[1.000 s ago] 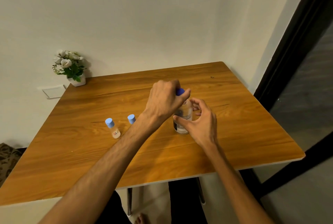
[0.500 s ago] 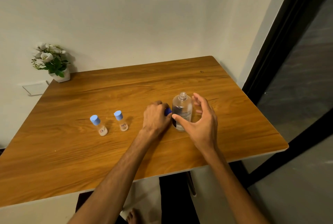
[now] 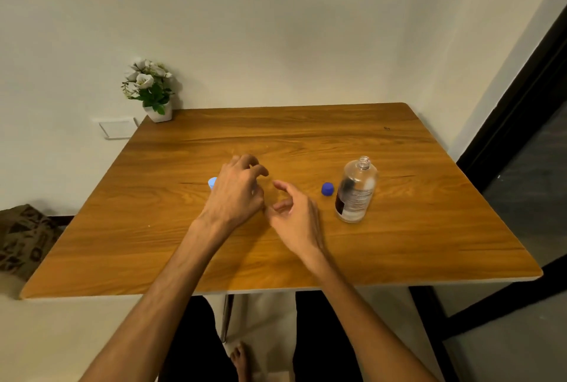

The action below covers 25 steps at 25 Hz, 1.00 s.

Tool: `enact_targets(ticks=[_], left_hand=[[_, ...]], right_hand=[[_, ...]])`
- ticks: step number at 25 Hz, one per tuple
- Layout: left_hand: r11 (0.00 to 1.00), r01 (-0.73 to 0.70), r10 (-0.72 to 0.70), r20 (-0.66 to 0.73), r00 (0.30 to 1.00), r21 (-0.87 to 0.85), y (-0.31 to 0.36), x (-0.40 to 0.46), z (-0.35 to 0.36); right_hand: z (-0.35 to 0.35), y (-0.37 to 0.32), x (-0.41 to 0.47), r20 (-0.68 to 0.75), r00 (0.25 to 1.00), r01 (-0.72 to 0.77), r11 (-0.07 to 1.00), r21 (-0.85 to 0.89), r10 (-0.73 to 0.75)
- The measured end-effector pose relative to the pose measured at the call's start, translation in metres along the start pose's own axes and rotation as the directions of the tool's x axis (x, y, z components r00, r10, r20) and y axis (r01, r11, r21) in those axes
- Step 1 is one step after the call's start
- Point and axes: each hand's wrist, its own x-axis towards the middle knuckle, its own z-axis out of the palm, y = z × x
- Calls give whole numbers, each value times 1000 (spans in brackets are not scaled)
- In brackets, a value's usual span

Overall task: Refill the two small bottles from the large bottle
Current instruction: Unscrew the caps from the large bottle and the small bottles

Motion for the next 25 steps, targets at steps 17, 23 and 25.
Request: enact_targets(ticks=[17, 23, 25], left_hand=[[702, 88, -31, 93, 995, -707, 44, -31, 67], [598, 198, -419, -93, 903, -777, 44, -34, 66], [586, 198, -477, -137, 868, -786, 51, -30, 68]], right_hand=[[-10, 46, -8, -282, 959, -36, 992, -122, 0], [-4, 47, -8, -303, 953, -19, 997, -69, -3], [-4, 48, -7, -309, 951, -34, 997, -69, 11]])
